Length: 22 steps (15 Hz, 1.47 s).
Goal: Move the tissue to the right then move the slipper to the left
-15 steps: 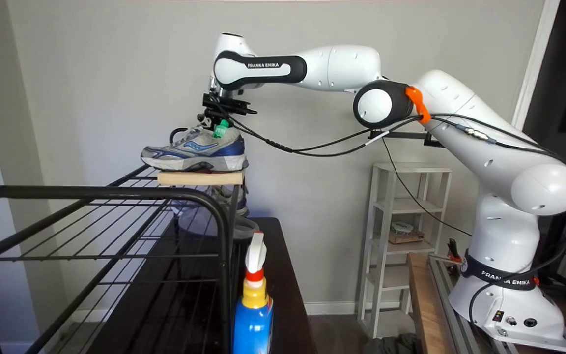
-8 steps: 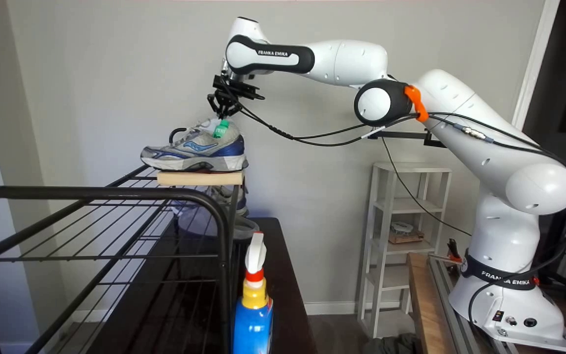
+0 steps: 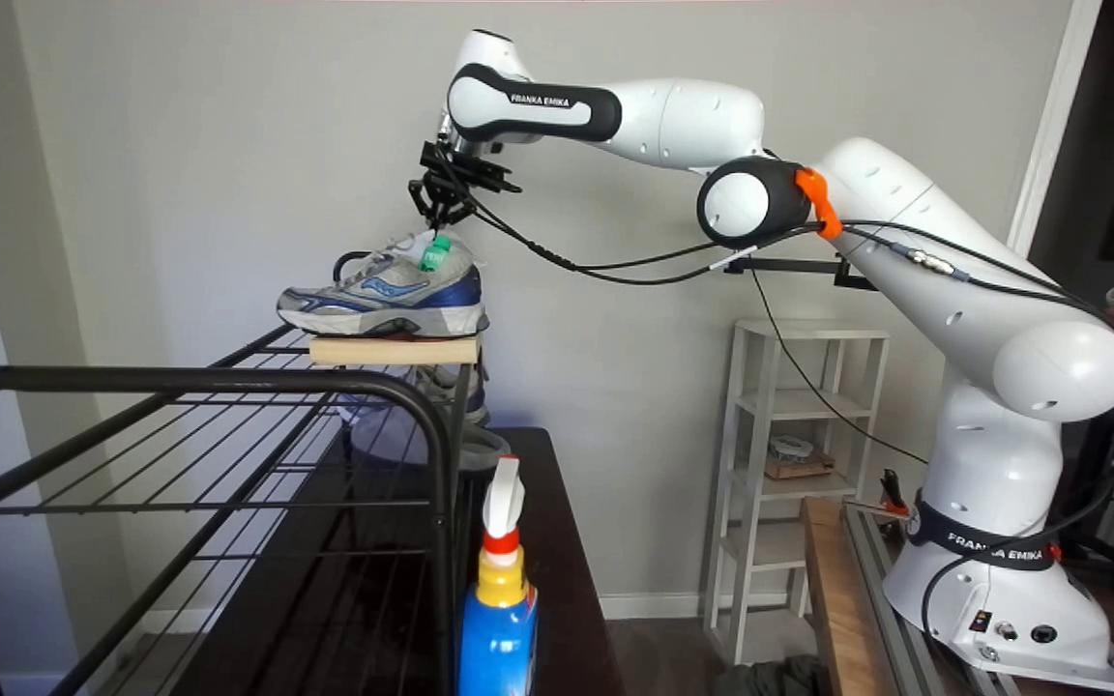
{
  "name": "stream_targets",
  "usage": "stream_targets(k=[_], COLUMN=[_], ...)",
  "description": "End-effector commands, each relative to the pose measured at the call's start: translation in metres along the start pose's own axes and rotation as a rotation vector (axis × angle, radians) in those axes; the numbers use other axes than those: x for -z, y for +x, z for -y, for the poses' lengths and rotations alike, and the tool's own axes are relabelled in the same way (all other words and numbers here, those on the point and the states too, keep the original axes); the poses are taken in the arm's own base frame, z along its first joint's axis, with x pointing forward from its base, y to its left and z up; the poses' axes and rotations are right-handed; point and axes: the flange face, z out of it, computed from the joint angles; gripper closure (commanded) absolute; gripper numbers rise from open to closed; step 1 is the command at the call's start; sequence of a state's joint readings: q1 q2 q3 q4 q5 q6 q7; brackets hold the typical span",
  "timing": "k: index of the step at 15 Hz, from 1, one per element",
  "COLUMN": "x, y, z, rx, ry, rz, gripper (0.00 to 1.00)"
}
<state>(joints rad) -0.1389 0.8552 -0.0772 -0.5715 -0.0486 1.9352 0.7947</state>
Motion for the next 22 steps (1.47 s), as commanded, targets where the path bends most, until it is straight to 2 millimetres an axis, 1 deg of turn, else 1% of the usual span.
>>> stream_targets(k=[1,8,12,15,18,22], x=[-0.008,-0.036,-0.055,-0.069,-0.082,-0.087], y=[0.001,0.004,-0.002,-0.004,-0.002,0.008], z=[-0.002,0.0,-0.002,-0.006,-0.015,-0.027], rx=[-0.006,0.012,0.001,-0.01,-0.022,-0.049], ry=[-0.007,0.039,0.028,0.008,0.002,-0.006], rz=[-0.006,-0.064,-0.048,-0.033,-0.018,-0.015], gripper=[1.0,1.0,1.0,1.0,1.0,1.0])
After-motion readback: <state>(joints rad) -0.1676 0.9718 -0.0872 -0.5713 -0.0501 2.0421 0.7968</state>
